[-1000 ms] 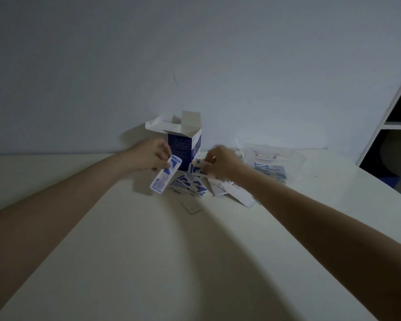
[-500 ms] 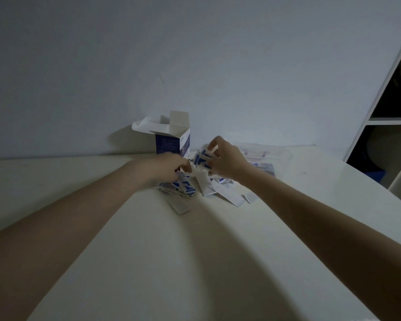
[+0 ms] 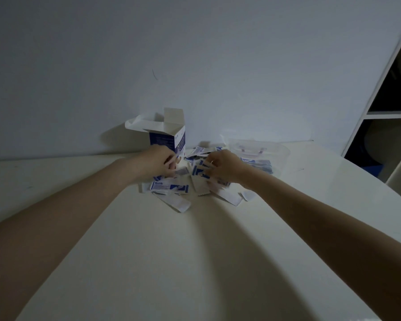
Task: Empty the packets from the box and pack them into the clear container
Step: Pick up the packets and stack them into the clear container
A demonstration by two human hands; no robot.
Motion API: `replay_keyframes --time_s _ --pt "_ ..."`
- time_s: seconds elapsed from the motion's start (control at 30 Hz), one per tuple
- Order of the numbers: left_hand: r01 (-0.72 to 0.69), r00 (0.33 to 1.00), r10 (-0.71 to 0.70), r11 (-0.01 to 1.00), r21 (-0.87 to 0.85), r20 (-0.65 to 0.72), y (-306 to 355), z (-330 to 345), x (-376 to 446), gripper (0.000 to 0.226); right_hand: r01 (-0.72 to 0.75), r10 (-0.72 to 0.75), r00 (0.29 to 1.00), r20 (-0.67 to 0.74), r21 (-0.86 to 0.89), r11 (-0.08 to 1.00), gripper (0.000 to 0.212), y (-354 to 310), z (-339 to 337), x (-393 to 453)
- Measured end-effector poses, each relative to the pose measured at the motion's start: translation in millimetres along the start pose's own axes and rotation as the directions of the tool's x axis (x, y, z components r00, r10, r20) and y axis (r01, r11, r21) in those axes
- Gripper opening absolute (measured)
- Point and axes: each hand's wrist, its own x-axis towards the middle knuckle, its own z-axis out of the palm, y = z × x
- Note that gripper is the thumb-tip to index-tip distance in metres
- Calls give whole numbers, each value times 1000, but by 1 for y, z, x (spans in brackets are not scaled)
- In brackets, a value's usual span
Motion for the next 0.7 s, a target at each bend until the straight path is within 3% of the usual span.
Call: replay_keyframes --time_s 0.1,0.2,0.27,0.43,0.5,0.57,0.6,0.63,0.7 --pt "-4 1000 1 985 -174 -15 3 -10 -2 44 -94 91 995 27 414 905 6 -8 -2 2" --pt "25 999 -33 940 -341 -17 12 -17 -4 19 -154 75 985 156 585 796 20 -16 -5 -1" --pt "42 999 -45 910 -413 1 19 -18 -7 14 -167 37 977 208 657 735 26 -21 -5 -3" --pt "65 996 -27 881 -469 88 26 -15 -14 6 -221 217 973 83 609 762 12 -23 -1 1" --pt "83 990 -20 876 -476 136 27 -13 -17 9 -240 258 963 75 668 704 5 -20 -2 1" --pt "94 992 -39 872 -480 123 27 -12 -18 15 -226 259 963 69 729 646 12 -18 -5 -1" --pt "101 993 -60 863 -495 99 26 -13 -18 14 -199 247 968 36 709 677 14 -18 -8 -3" --pt "107 994 -79 855 -507 77 24 -15 -17 13 -151 207 978 -20 616 773 12 -16 -9 -5" --pt "115 993 -91 873 -474 72 24 -20 -18 13 13 25 991 -130 289 957 12 -17 -14 -9"
